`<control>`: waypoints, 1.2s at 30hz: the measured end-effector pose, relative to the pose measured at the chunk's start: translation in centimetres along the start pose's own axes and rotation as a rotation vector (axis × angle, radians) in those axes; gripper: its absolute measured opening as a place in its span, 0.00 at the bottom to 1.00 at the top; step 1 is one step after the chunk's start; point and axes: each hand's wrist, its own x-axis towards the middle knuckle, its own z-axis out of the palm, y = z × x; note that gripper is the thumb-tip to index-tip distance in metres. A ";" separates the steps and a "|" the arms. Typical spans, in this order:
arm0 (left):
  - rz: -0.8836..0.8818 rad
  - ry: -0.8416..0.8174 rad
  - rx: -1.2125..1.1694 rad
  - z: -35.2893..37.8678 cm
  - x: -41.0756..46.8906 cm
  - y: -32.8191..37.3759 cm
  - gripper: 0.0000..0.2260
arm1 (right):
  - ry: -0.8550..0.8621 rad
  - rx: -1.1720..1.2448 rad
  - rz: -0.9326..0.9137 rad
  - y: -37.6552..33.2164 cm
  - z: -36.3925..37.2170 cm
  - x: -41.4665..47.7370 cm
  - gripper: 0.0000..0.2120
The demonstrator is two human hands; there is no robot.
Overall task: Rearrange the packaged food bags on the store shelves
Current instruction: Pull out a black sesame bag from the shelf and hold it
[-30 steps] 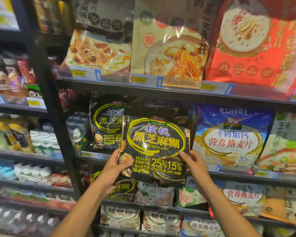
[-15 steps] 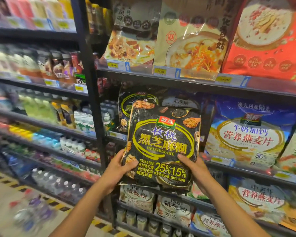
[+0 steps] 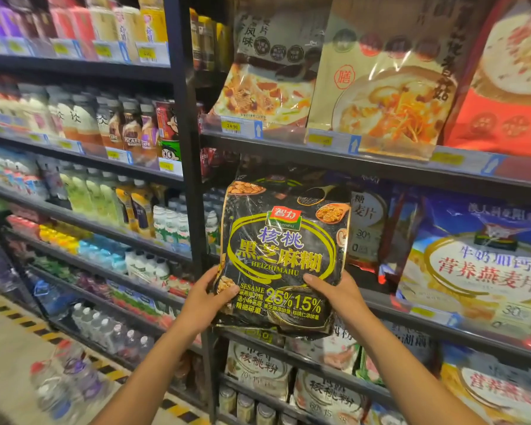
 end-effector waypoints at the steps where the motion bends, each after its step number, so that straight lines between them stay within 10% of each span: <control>1: 0.011 -0.003 -0.007 -0.3 0.9 0.2 0.26 | 0.006 0.001 -0.009 -0.2 0.4 0.8 0.19; 10: 0.066 -0.023 0.006 -2.6 10.0 2.1 0.26 | 0.030 -0.045 -0.020 -2.8 3.7 8.8 0.33; 17: 0.064 -0.065 0.026 -3.0 17.3 1.9 0.29 | 0.138 -0.142 0.002 -4.1 4.8 13.9 0.17; 21: -0.007 -0.035 0.014 -1.7 20.2 1.7 0.30 | 0.235 -0.251 0.128 -3.1 4.5 16.4 0.46; 27: -0.045 -0.026 -0.036 -0.9 23.0 1.9 0.28 | 0.256 -0.279 0.170 -2.5 4.3 18.2 0.57; 36: -0.040 -0.054 -0.060 -0.5 23.6 1.8 0.24 | 0.254 -0.290 0.089 -1.8 4.9 18.2 0.22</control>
